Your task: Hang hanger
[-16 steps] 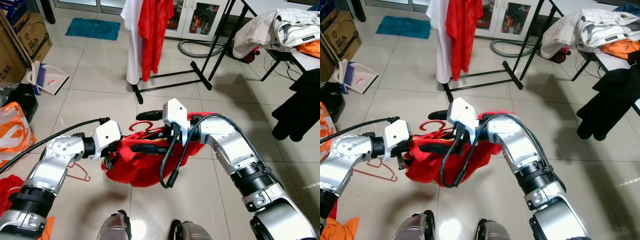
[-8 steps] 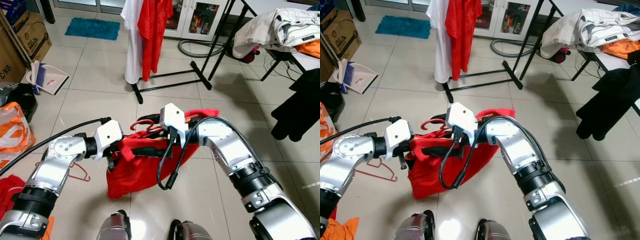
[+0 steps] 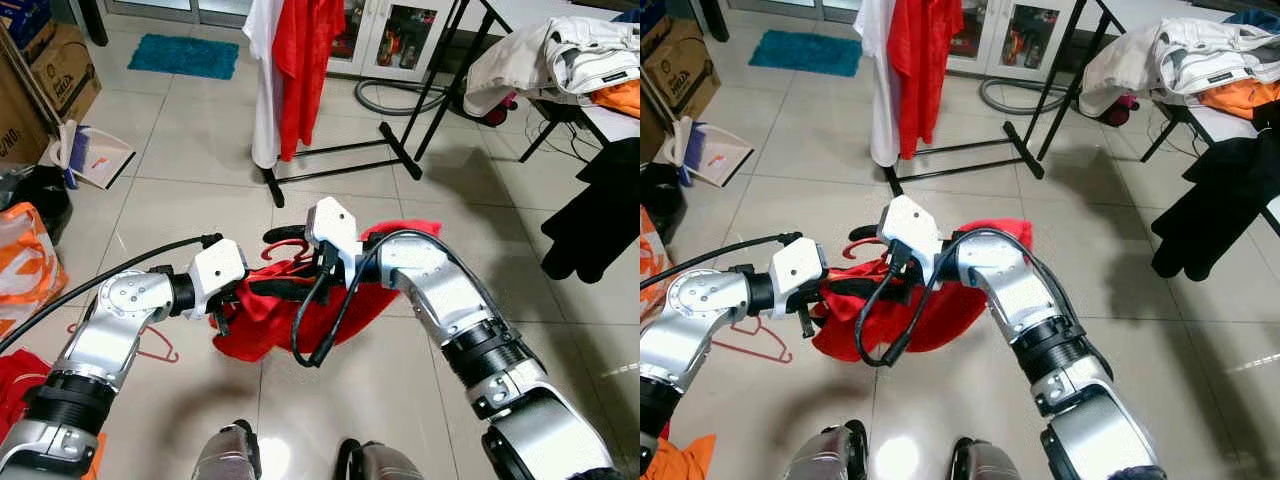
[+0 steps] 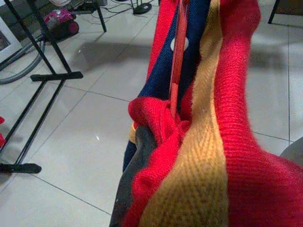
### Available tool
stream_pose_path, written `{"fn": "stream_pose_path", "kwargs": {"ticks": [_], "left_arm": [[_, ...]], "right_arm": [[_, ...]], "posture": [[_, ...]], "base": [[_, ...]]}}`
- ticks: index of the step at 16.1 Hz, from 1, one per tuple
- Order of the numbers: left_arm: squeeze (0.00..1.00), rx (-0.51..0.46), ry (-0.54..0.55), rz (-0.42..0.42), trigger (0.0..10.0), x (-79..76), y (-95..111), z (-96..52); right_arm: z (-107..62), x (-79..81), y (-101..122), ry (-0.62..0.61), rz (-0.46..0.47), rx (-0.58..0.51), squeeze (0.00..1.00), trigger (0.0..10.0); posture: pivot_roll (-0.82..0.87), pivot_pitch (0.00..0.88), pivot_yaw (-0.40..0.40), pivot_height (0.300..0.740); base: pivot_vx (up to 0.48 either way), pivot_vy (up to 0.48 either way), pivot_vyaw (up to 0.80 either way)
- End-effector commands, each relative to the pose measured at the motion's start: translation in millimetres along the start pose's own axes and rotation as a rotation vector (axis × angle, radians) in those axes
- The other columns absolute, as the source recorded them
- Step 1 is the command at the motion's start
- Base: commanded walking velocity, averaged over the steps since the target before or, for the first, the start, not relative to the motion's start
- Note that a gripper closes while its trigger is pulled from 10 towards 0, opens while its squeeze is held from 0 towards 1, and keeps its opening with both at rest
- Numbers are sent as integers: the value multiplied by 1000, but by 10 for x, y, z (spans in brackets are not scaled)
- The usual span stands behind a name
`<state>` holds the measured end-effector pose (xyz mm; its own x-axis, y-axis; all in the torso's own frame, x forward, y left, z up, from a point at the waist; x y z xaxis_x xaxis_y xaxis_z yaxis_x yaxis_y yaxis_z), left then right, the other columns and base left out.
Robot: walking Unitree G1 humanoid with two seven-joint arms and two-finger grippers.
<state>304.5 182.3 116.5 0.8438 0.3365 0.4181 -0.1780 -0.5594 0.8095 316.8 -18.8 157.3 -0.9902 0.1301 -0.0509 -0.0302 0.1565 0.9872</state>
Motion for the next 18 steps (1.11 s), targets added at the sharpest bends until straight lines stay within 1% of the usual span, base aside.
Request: {"fn": "stream_pose_path", "kwargs": {"ticks": [1,5,10,11,12,13,15,18], "left_arm": [[0,-44,2,47,10000,40,146,30],[0,-44,-1,46,10000,32,144,34],[0,-44,-2,48,10000,35,149,49],[0,-43,-2,49,10000,34,146,49],[0,-41,-3,49,10000,35,143,48],[0,-40,-2,49,10000,36,141,47],[0,-37,-3,50,10000,36,136,47],[0,-34,-4,54,10000,37,136,47]], "right_arm": [[-51,-36,-18,-20,11,-1,0,0],[-82,-35,-77,-25,13,17,0,0],[-115,-60,-83,-39,7,22,0,0],[-132,-68,-93,-42,-2,32,0,0],[-172,-94,-128,-54,-41,70,0,0],[-193,-111,-136,-61,-56,82,0,0],[-228,-152,-127,-79,-68,90,0,0],[-233,-160,-124,-81,-70,89,0,0]], "posture": [[34,152,-136,740],[26,156,-131,740],[23,152,-126,740],[23,151,-125,740],[22,151,-125,740],[21,151,-125,740],[22,150,-124,740],[22,150,-124,740]], "base": [[0,0,0],[0,0,0],[0,0,0],[0,0,0],[0,0,0],[0,0,0],[0,0,0],[0,0,0]]}}
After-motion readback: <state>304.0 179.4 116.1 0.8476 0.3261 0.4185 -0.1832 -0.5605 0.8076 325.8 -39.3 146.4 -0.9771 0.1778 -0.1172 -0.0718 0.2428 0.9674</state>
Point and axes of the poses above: a point about 5 cm out from each wrist's last joint towards the gripper, its own z axis pointing out of the wrist towards the gripper, its own y axis along the axis of the wrist's last joint, x = y × z, the point moved 1 cm from there along z, pointing out of the wrist towards the gripper, and after that the axes turned 6 degrees about z, right-handed, at the moved point
